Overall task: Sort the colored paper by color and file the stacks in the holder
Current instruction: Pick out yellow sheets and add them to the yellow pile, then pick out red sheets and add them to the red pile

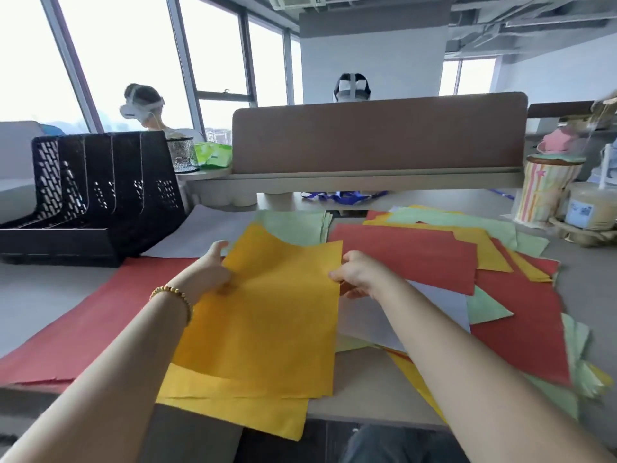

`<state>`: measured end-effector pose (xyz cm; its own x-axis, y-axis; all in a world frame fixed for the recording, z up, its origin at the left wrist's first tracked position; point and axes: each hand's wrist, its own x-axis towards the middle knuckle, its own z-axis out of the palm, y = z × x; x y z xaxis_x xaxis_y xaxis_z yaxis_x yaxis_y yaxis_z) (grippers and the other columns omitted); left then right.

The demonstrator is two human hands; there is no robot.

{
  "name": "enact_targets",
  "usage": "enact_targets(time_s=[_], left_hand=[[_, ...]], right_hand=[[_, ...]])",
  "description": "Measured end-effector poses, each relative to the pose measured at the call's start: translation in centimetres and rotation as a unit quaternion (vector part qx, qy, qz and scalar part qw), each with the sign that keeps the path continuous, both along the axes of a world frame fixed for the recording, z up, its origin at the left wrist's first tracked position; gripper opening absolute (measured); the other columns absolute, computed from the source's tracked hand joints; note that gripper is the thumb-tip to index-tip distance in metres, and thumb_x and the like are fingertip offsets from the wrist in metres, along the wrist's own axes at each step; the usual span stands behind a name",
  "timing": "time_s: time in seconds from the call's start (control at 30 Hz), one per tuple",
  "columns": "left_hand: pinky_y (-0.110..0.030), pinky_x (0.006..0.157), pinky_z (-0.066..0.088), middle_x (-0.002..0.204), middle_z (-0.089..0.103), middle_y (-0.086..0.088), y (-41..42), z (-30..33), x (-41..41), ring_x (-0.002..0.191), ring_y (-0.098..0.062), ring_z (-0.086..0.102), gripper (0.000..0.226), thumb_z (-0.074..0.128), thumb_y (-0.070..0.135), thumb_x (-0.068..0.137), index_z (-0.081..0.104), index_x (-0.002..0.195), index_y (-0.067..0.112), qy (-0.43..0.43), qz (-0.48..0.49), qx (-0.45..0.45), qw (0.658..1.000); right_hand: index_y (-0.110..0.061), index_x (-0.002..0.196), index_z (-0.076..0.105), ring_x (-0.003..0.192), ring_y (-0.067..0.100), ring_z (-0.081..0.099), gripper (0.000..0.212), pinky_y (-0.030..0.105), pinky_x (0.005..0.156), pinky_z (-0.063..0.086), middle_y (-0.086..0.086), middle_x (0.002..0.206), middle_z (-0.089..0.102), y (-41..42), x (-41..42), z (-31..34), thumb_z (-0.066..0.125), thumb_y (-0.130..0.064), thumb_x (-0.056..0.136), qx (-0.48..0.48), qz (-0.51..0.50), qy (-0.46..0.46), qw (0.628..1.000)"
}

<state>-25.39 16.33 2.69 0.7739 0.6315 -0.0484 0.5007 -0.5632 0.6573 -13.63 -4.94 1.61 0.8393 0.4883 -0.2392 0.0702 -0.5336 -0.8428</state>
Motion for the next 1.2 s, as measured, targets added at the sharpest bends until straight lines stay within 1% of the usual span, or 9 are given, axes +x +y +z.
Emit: enact_targets(time_s=[0.1, 0.2, 0.33, 0.4, 0.47, 0.7, 0.9, 1.07, 1.2], left_hand=[[-0.028, 0.052, 0.036, 0.079, 0.052, -0.008, 0.9, -0.6, -1.3, 0.066, -0.022, 0.049, 0.062, 0.04, 0.0, 0.088, 0.019, 0.145, 0.012, 0.085, 0.017, 0.165, 0.982], [-0.026, 0.049, 0.036, 0.072, 0.051, -0.002, 0.5, -1.6, -1.6, 0.062, -0.017, 0.05, 0.067, 0.037, 0.0, 0.087, 0.011, 0.147, 0.013, 0.164, 0.034, 0.274, 0.947], [-0.036, 0.085, 0.048, 0.129, 0.047, -0.011, -0.7, -2.3, -0.8, 0.119, -0.027, 0.045, 0.061, 0.039, 0.002, 0.088, 0.02, 0.145, 0.015, 0.175, 0.032, 0.334, 0.926], [-0.041, 0.099, 0.04, 0.147, 0.029, -0.013, -1.6, -2.6, 0.1, 0.133, -0.029, 0.031, 0.055, 0.039, 0.006, 0.09, 0.025, 0.143, 0.014, 0.171, 0.015, 0.335, 0.927], [-0.044, 0.101, 0.038, 0.148, 0.027, -0.013, -2.9, -2.8, 1.5, 0.134, -0.03, 0.029, 0.046, 0.041, 0.013, 0.092, 0.033, 0.138, 0.013, 0.145, -0.017, 0.315, 0.938], [-0.04, 0.103, 0.036, 0.138, 0.04, -0.012, -9.0, -3.1, 8.4, 0.13, -0.03, 0.034, 0.042, 0.044, 0.022, 0.095, 0.038, 0.135, 0.012, 0.055, -0.164, 0.26, 0.95], [-0.036, 0.092, 0.042, 0.125, 0.047, -0.015, -14.1, -4.7, 13.4, 0.116, -0.032, 0.046, 0.038, 0.045, 0.025, 0.094, 0.044, 0.128, 0.007, 0.046, -0.229, 0.207, 0.95], [-0.036, 0.089, 0.038, 0.117, 0.053, -0.019, -17.2, -5.9, 15.8, 0.109, -0.035, 0.048, 0.022, 0.039, 0.019, 0.093, 0.049, 0.105, 0.004, 0.017, -0.231, 0.215, 0.949], [-0.034, 0.082, 0.038, 0.115, 0.055, -0.018, -18.0, -5.9, 17.6, 0.107, -0.035, 0.051, 0.022, 0.039, 0.018, 0.093, 0.05, 0.106, 0.004, -0.002, -0.22, 0.189, 0.957]], right_hand=[[-0.004, 0.125, 0.039, 0.063, 0.017, 0.057, 0.037, 0.022, 0.043, 0.04, 0.006, 0.084, 0.055, 2.0, -0.9, -0.4, 0.055, -0.014, 0.093, -0.028, 0.019, -0.03, 0.999], [-0.004, 0.119, 0.043, 0.073, 0.023, 0.059, 0.031, 0.024, 0.046, 0.039, 0.01, 0.089, 0.059, 3.1, -1.8, -0.6, 0.054, -0.015, 0.092, -0.09, 0.055, -0.08, 0.991], [-0.018, 0.092, 0.046, 0.084, 0.034, 0.063, 0.008, 0.026, 0.048, 0.036, 0.007, 0.071, 0.047, 4.3, -1.6, -2.0, 0.053, -0.015, 0.088, -0.181, 0.087, -0.163, 0.966], [-0.011, 0.13, 0.038, 0.087, 0.03, 0.059, 0.047, 0.03, 0.06, 0.042, 0.01, 0.089, 0.054, 4.3, -1.6, -2.2, 0.057, -0.027, 0.09, -0.229, 0.097, -0.207, 0.946], [-0.005, 0.14, 0.026, 0.1, 0.029, 0.058, 0.066, 0.034, 0.071, 0.044, 0.014, 0.111, 0.058, 3.9, -1.5, -2.4, 0.056, -0.038, 0.091, -0.245, 0.092, -0.243, 0.934], [-0.009, 0.121, 0.049, 0.1, 0.031, 0.059, 0.03, 0.032, 0.074, 0.042, 0.013, 0.116, 0.061, -2.2, 2.1, -2.1, 0.039, -0.011, 0.093, -0.192, -0.025, -0.303, 0.933], [-0.016, 0.117, 0.056, 0.106, 0.027, 0.057, 0.026, 0.031, 0.079, 0.044, 0.006, 0.116, 0.062, -9.3, 6.6, -2.5, 0.041, -0.022, 0.096, -0.173, -0.137, -0.315, 0.923], [-0.022, 0.146, 0.03, 0.143, 0.025, 0.018, 0.073, 0.041, 0.116, 0.019, 0.004, 0.153, 0.025, -12.1, 8.4, -3.4, 0.047, -0.061, 0.087, -0.291, 0.018, -0.254, 0.922], [-0.011, 0.137, 0.038, 0.131, 0.033, 0.037, 0.057, 0.041, 0.103, 0.034, 0.012, 0.142, 0.04, -12.0, 9.2, -2.8, 0.042, -0.049, 0.094, -0.351, 0.048, -0.277, 0.893]])
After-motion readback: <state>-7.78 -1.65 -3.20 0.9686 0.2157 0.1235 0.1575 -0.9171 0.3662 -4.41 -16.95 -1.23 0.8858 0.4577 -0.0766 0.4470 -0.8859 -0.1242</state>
